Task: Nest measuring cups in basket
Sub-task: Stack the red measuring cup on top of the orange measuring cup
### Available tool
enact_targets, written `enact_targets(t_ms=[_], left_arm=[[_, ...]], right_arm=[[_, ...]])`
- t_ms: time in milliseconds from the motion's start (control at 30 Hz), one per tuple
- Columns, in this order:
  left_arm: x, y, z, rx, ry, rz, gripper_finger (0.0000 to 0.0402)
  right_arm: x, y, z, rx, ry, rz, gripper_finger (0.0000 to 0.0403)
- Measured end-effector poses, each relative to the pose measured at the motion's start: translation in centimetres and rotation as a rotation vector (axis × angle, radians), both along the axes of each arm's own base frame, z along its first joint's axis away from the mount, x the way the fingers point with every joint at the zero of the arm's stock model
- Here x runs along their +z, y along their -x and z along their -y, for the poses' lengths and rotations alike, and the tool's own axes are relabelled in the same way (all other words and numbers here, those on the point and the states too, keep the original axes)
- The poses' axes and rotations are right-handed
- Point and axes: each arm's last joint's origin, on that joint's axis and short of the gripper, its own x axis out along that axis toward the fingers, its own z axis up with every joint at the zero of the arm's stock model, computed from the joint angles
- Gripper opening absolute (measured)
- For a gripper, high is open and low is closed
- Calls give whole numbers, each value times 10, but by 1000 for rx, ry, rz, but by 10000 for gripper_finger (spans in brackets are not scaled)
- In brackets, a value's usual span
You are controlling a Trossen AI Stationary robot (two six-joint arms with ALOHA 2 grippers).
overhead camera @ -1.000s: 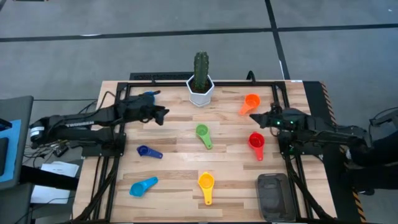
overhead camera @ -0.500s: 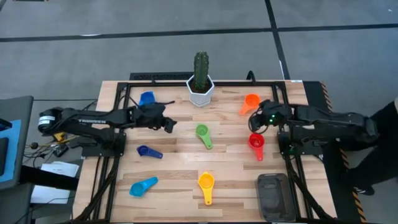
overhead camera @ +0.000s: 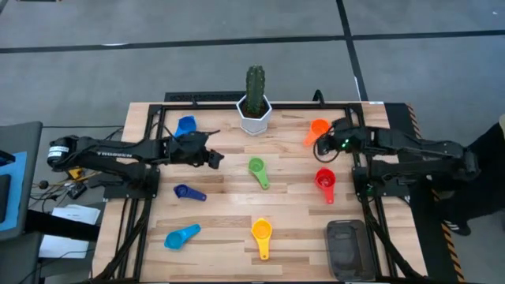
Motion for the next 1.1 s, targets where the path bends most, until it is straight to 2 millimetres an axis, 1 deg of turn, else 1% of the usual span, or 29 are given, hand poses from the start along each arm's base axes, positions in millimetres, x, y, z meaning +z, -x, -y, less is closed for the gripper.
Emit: enact_targets(t_ms=[67,167,233,267,333,433,567,700,800,967,1100], left_arm=[[9,-1,-6,10,-22,17,142],[20,-5,-15,-13,-66,59,142],[25,-17,-18,-50,-98,119,142],[24,-24,-18,-70,-104,130,142],[19,-44,-18,-124,-108,147,142],[12,-81,-19,-202,-107,153,142],[5,-131,-26,-228,-103,134,142],[1,-174,-36,-238,-107,127,142],[-4,-199,-42,-252,-98,127,142],[-6,-234,-47,-271,-95,167,142],[-22,-264,-39,-287,-54,179,142]], right_arm=[[13,3,4,-45,29,-2,91],[24,10,8,-93,30,-21,92],[29,12,11,-114,27,-21,92],[30,14,12,-120,23,-24,92],[31,15,13,-124,10,-26,92],[28,17,13,-103,-38,-47,92],[25,19,9,-67,-80,-82,92],[25,23,5,-51,-81,-106,93],[25,27,3,-46,-81,-117,93],[22,32,2,-44,-87,-190,93],[20,35,1,-27,-68,-251,93]])
